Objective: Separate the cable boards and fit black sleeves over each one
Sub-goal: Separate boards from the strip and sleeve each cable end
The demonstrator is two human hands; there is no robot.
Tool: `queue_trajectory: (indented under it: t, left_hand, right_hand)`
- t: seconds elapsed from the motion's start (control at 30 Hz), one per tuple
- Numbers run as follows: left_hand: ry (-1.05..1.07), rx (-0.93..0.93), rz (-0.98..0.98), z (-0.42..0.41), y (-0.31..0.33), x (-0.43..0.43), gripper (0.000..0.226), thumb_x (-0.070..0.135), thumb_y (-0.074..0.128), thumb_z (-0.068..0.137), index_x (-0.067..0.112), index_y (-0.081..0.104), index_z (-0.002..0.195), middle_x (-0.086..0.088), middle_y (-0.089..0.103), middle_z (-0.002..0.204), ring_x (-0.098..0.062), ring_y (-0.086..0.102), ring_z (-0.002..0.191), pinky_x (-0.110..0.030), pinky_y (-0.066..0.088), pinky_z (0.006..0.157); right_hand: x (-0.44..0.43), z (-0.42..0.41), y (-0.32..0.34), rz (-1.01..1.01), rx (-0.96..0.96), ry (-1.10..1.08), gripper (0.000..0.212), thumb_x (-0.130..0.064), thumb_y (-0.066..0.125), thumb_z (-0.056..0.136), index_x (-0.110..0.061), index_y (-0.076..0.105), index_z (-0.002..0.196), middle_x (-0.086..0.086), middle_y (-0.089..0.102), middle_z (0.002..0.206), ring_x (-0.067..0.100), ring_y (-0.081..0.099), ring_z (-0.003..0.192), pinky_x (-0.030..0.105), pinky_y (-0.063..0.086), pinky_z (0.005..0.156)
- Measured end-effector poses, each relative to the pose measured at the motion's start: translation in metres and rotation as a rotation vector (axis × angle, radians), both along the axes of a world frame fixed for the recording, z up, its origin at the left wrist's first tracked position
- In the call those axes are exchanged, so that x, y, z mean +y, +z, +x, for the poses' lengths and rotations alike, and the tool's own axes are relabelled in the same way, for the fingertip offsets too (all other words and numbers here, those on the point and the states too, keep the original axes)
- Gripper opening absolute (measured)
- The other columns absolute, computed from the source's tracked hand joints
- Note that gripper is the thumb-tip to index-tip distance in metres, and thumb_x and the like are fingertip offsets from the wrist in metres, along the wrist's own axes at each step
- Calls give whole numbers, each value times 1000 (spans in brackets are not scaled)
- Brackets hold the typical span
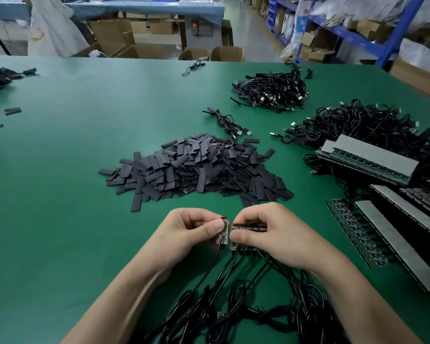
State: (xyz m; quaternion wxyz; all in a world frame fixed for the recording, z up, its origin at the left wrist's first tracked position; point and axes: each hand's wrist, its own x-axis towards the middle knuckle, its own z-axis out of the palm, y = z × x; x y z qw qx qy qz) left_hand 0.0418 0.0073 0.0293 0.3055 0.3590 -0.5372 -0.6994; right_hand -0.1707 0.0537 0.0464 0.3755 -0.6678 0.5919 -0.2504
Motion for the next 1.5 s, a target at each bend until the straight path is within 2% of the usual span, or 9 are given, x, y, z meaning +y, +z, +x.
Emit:
queue_trajectory:
  t: [0.07, 0.2, 0.33, 0.43, 0.57, 0.7, 0.83, 1.1, 1.5]
  left_hand:
    - [10, 13, -35, 2, 1, -2, 13, 21, 76, 78, 11, 81, 84, -10, 74, 77, -12, 66, 66, -19, 53, 66]
    - [79, 26, -193, 1, 4, -2, 7, 24, 82, 79, 17, 80, 80, 0, 73, 78, -7, 63, 72, -17, 50, 71]
    - [104, -28, -307, -8, 7, -1, 16, 26, 78, 80, 12, 79, 85, -8, 73, 86, -18, 66, 84, -35, 52, 82]
    - [51, -64, -371, -9, 18, -11, 17, 35, 73, 88, 22, 78, 99, -4, 74, 89, -12, 67, 84, -25, 53, 79]
    - [266, -517, -756, -25, 18, -49, 23, 38, 70, 93, 26, 75, 112, 11, 73, 96, -7, 68, 89, -32, 56, 87]
    - [386, -876, -960, -46, 3, -78, 37, 36, 72, 93, 22, 70, 127, 5, 66, 110, -16, 65, 99, -34, 54, 89]
    - [387, -1032, -1012, -50, -10, -89, 33, 43, 74, 90, 26, 73, 119, 2, 65, 106, -23, 62, 103, -36, 55, 80]
    - [408, -1063, -1101, -43, -11, -86, 26, 43, 73, 91, 32, 76, 114, 8, 67, 102, -19, 63, 103, -33, 52, 72]
    - [269, -511, -900, -11, -12, -10, 19, 26, 81, 86, 29, 81, 105, 22, 73, 97, -1, 69, 93, -26, 56, 75]
  right_hand:
    - [5, -2, -1, 17, 59, -2, 8, -44, 74, 89, -36, 74, 90, -19, 71, 80, -4, 63, 70, 20, 48, 66]
    - [11, 5, -5, -116, 111, 22, 26, -57, 67, 85, -41, 70, 105, -27, 66, 106, -8, 59, 108, 18, 46, 93]
    - [13, 18, -6, -212, -91, -85, 11, -46, 65, 95, -37, 73, 95, -21, 70, 100, -1, 63, 102, 21, 46, 85]
    - [16, 21, 1, -157, -324, -74, 19, -36, 62, 102, -26, 77, 95, -6, 78, 98, 10, 71, 97, 32, 55, 91]
    - [21, 16, 28, -67, -862, -60, 24, -38, 58, 97, -25, 75, 86, 9, 76, 82, 22, 73, 81, 31, 60, 82]
    - [28, -7, 64, -59, -1048, -63, 28, -45, 64, 95, -22, 73, 82, -3, 58, 63, 11, 56, 54, 21, 51, 55]
    - [32, -40, 86, -46, -824, -185, 33, -52, 67, 89, -21, 72, 78, -6, 45, 55, 7, 37, 40, 15, 34, 40]
    - [14, -19, 20, 59, -417, -257, 35, -38, 52, 105, -20, 72, 82, -7, 42, 55, 8, 32, 45, 17, 30, 47]
    - [12, -7, -26, -224, -86, -311, 29, -32, 56, 104, -24, 61, 77, -12, 35, 49, 5, 30, 46, 22, 27, 47]
